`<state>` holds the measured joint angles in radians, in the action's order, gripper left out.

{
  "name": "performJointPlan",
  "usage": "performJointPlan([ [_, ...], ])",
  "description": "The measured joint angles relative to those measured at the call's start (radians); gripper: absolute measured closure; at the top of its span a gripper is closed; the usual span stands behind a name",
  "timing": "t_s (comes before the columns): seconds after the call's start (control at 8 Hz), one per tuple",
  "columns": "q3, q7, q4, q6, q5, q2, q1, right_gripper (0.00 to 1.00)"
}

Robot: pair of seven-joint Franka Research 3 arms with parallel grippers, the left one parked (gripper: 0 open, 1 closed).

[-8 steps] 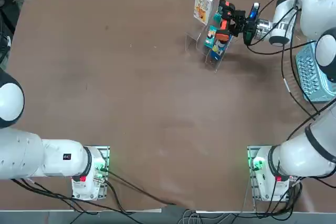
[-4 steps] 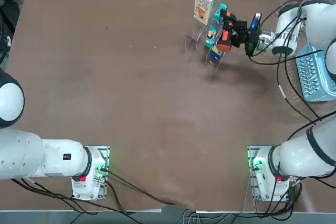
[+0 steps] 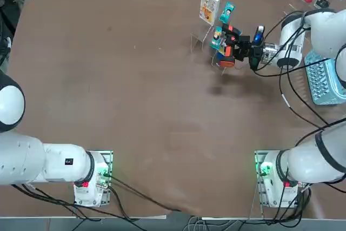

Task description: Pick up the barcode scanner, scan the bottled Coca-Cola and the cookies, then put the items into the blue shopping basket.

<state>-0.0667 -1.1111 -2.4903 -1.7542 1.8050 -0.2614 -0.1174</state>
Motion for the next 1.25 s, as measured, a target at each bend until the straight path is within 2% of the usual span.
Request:
performJointPlan([
  [0.5, -0.007, 0.000, -0.013, -0.007, -0.006, 0.028, -0.003, 0.55],
  [0.88, -0.015, 0.039, -0.006, 0.007, -0.033, 0.038, 0.047, 0.55],
  [1.25, -0.013, 0.059, -0.004, 0.025, -0.038, 0.042, 0.052, 0.55],
])
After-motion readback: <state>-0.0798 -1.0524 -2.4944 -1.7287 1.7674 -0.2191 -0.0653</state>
